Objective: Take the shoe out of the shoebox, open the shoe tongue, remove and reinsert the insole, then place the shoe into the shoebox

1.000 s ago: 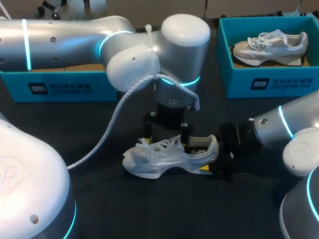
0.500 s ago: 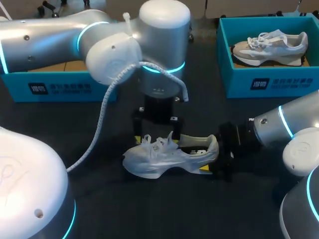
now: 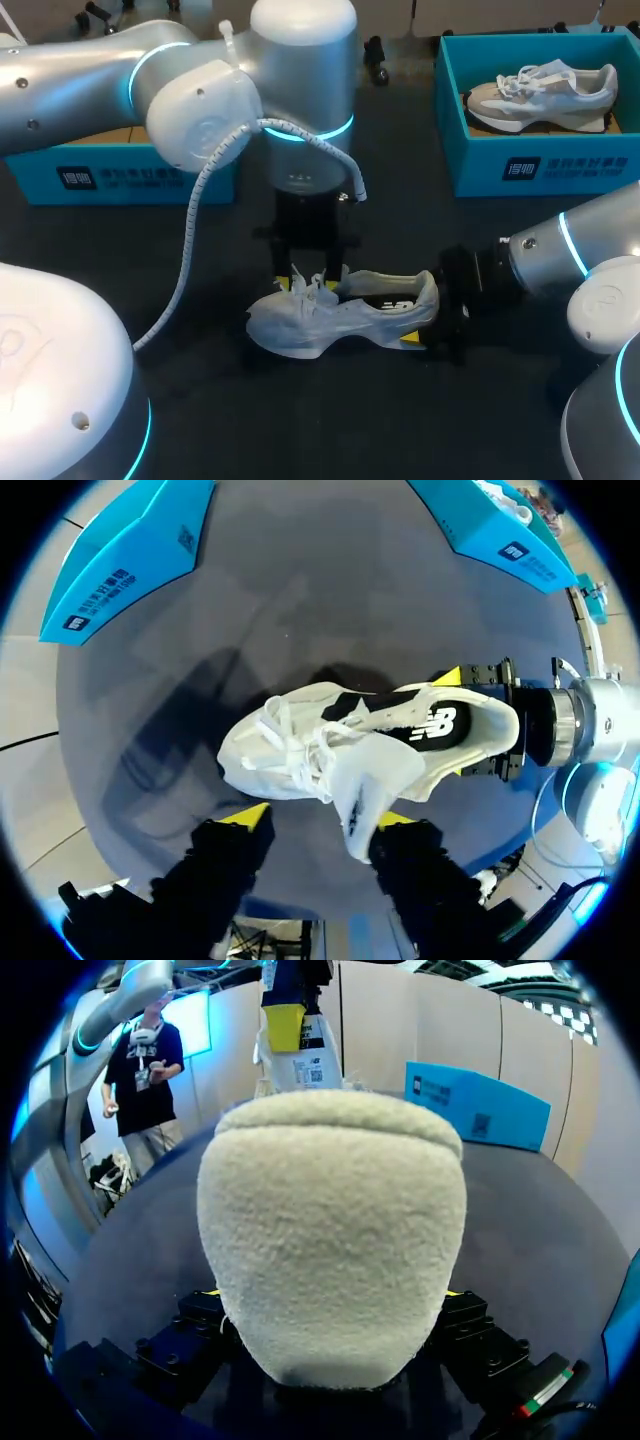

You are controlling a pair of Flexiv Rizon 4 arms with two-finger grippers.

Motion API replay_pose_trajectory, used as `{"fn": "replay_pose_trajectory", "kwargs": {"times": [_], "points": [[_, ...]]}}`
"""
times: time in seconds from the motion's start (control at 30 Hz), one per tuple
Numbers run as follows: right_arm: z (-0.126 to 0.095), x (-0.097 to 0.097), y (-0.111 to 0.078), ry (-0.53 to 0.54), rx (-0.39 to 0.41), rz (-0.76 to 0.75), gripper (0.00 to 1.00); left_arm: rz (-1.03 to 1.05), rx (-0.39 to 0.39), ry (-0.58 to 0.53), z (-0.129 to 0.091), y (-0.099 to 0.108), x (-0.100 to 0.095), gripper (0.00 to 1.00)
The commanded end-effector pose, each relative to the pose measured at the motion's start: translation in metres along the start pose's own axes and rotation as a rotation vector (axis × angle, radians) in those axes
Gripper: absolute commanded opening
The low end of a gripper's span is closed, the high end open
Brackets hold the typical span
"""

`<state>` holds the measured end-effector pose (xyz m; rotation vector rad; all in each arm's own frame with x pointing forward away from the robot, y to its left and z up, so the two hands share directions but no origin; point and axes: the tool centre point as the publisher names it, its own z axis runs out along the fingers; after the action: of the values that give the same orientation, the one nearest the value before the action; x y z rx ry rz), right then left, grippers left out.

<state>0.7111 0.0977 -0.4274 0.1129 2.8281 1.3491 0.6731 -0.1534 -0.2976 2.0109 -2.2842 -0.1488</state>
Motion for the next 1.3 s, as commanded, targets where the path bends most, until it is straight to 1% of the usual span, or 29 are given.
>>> {"fn": "replay_pose_trajectory", "kwargs": {"times": [0.03, 0.07, 0.3, 0.47, 0.63, 0.73, 0.83, 1.1, 1.17, 1.3], "points": [[0.001, -0.001, 0.000, -0.002, 0.005, 0.002, 0.00, 0.002, 0.002, 0.011, -0.001, 0.003, -0.004, 0.10], [0.001, -0.001, 0.000, -0.002, 0.005, 0.002, 0.00, 0.003, 0.002, 0.014, -0.001, 0.003, -0.005, 0.00], [0.001, -0.001, 0.000, -0.002, 0.005, 0.002, 0.00, 0.002, -0.008, 0.037, -0.007, 0.001, -0.013, 0.00], [0.001, -0.001, 0.000, -0.002, 0.005, 0.002, 0.00, -0.017, -0.009, 0.052, -0.013, 0.001, -0.025, 0.00], [0.001, -0.001, 0.000, -0.002, 0.005, 0.002, 0.00, -0.050, 0.000, 0.040, -0.008, -0.004, -0.040, 0.00], [0.001, -0.001, 0.000, -0.002, 0.005, 0.002, 0.00, -0.071, 0.001, 0.026, -0.002, -0.006, -0.048, 0.00], [0.001, -0.001, 0.000, -0.002, 0.005, 0.002, 0.00, -0.098, -0.005, 0.000, 0.009, -0.007, -0.054, 0.00], [0.001, -0.001, 0.000, -0.002, 0.005, 0.002, 0.00, -0.154, -0.003, -0.078, 0.044, -0.007, -0.066, 0.00], [0.001, -0.001, 0.000, -0.002, 0.005, 0.002, 0.00, -0.171, 0.012, -0.099, 0.054, -0.007, -0.069, 0.00], [0.001, -0.001, 0.000, -0.002, 0.005, 0.002, 0.00, -0.199, 0.005, -0.122, 0.068, -0.010, -0.074, 0.00]]}}
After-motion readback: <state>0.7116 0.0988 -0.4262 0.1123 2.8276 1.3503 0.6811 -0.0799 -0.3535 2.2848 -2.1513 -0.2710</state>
